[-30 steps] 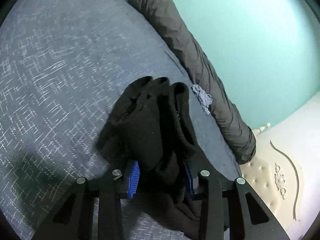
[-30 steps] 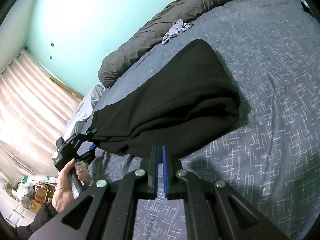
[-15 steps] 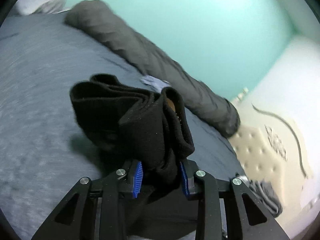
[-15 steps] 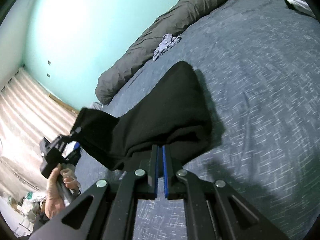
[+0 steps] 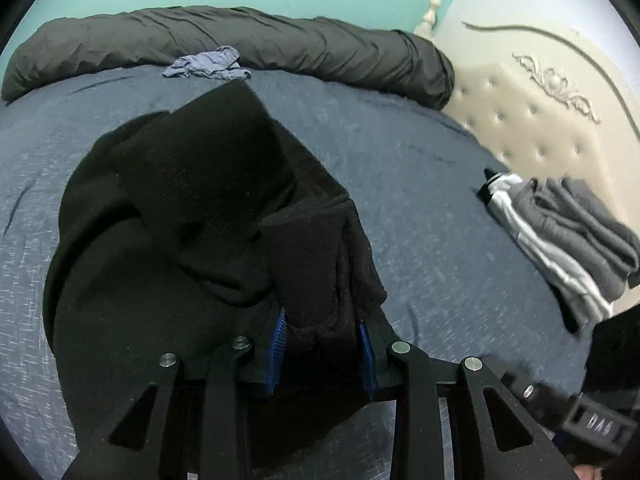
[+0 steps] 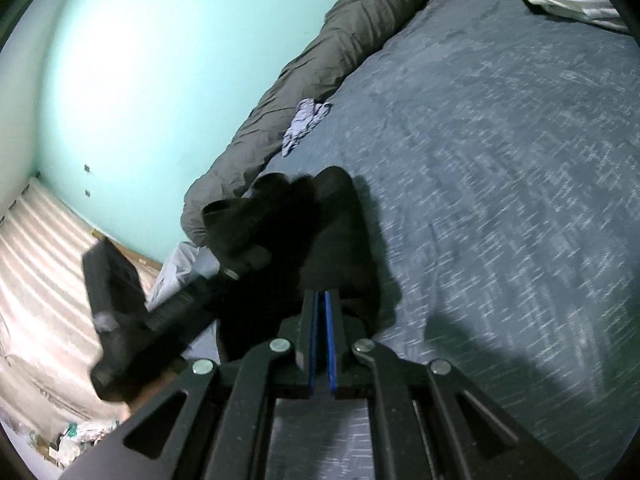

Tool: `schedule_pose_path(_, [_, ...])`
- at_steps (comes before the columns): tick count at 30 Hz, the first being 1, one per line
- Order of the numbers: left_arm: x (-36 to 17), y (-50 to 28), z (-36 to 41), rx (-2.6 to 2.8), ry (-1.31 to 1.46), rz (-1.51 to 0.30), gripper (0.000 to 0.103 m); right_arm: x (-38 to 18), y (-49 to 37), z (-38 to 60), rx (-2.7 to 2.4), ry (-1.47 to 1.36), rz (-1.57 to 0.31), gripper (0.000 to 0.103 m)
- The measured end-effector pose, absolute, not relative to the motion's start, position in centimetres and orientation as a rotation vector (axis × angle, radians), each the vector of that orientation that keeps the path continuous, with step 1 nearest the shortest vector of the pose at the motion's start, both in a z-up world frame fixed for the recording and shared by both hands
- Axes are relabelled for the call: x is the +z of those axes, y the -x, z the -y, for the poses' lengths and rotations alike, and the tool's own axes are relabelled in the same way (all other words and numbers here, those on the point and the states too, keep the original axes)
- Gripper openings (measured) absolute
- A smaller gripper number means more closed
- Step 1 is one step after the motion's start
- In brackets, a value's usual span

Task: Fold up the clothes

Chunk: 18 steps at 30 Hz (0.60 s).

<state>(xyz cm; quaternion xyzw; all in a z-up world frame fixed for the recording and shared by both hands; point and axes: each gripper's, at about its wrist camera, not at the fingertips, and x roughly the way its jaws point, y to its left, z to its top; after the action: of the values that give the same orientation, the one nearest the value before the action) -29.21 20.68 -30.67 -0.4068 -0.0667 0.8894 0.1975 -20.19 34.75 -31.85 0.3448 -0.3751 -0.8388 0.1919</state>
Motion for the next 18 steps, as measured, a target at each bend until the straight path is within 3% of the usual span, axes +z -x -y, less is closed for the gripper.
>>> schedule_pose_path(3, [-29.5, 28.4, -20.3, 2.479, 1.152, 0.143, 0.039, -31.9, 20.3, -35.8, -2.384, -0.977, 1.073, 0.003])
schedule_pose_path(5, [-27.7, 27.3, -19.5, 2.456, 1.103, 0.16, 0.058, -32.1, 20.4, -36.4, -2.384, -0.982, 1.105, 0.003])
schedule_pose_path(12, [-23.6, 24.4, -14.1, 2.52, 0.966, 0.262, 0.063, -32.0, 20.3, -37.0, -2.382, -0.978, 1.132, 0.003])
schedule_pose_path(18, [-25.3, 25.3, -8.4, 2.62, 1.041, 0.337, 0.063, -32.0, 20.3, -36.9, -2.389, -0.981, 1.126, 0.004])
